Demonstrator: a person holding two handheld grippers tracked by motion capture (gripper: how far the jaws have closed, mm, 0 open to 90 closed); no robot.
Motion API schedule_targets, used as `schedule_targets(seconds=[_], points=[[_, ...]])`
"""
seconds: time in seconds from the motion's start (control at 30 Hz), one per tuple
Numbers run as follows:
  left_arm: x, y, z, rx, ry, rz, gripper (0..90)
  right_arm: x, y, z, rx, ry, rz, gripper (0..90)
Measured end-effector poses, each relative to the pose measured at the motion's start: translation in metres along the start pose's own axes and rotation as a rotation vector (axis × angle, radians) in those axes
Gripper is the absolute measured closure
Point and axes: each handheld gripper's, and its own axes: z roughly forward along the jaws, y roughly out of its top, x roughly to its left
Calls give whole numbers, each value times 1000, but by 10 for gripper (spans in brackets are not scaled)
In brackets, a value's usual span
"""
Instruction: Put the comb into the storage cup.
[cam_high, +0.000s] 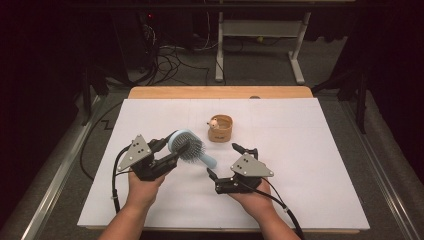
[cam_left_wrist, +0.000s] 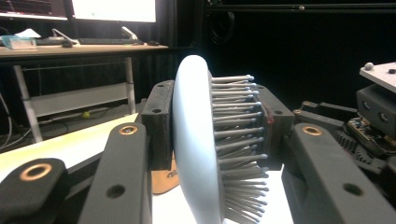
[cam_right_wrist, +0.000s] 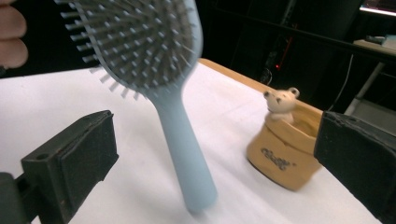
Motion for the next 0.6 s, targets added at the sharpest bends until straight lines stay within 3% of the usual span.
schedule_targets(seconds=[0.3,0.6], points=[[4,-1,-4,4,27,11,577,-21,-16,-15,5,-47,25,1],[12,0,-10,8,66,5,575,-49,-36,-34,29,-103,88,1]])
